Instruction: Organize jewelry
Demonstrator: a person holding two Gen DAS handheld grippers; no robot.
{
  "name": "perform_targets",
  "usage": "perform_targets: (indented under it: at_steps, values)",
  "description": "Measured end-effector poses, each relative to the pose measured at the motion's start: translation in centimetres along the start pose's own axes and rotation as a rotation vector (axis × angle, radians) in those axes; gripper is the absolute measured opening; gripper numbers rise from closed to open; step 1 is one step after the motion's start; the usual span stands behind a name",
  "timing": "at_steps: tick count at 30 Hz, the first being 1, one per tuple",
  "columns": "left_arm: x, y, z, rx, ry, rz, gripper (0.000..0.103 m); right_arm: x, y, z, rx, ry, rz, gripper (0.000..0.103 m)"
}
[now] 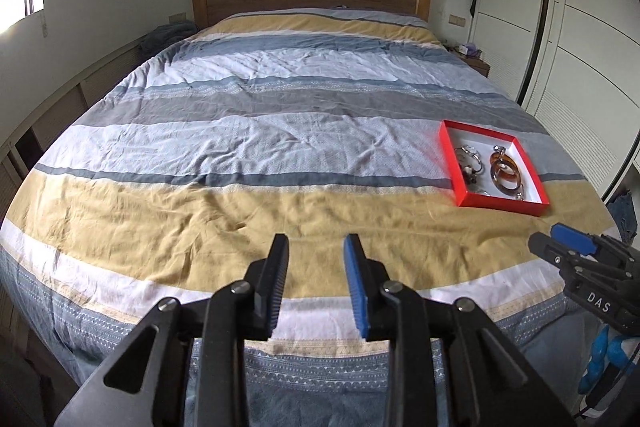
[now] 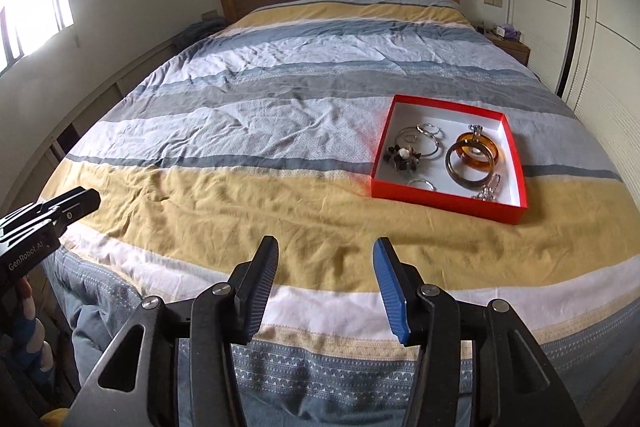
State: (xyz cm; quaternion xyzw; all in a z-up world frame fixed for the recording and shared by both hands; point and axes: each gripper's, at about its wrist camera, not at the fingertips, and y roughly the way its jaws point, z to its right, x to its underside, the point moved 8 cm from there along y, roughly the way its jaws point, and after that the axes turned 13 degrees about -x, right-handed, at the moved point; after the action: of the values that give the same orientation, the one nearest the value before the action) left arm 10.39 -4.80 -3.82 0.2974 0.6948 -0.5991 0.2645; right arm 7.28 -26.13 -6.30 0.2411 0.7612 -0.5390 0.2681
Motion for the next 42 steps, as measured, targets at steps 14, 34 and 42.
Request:
perform_targets:
  at_steps: [14, 34, 42]
  values:
    - [1.9, -1.1, 0.0, 0.012, 0.007, 0.006, 0.027, 3.6, -1.0, 1.0, 0.035, 0.009, -0.018, 0.058]
    - [3.3, -0.3, -0.5, 0.033, 0.0, -0.023, 0.027, 4.8, -0.3, 0.6, 0.046, -0.007, -0.036, 0.081]
    - [3.7, 0.2, -0.5, 0.039, 0.001, -0.035, 0.027, 5.1, 0.0, 0.8, 0.051, -0.004, -0.045, 0.088]
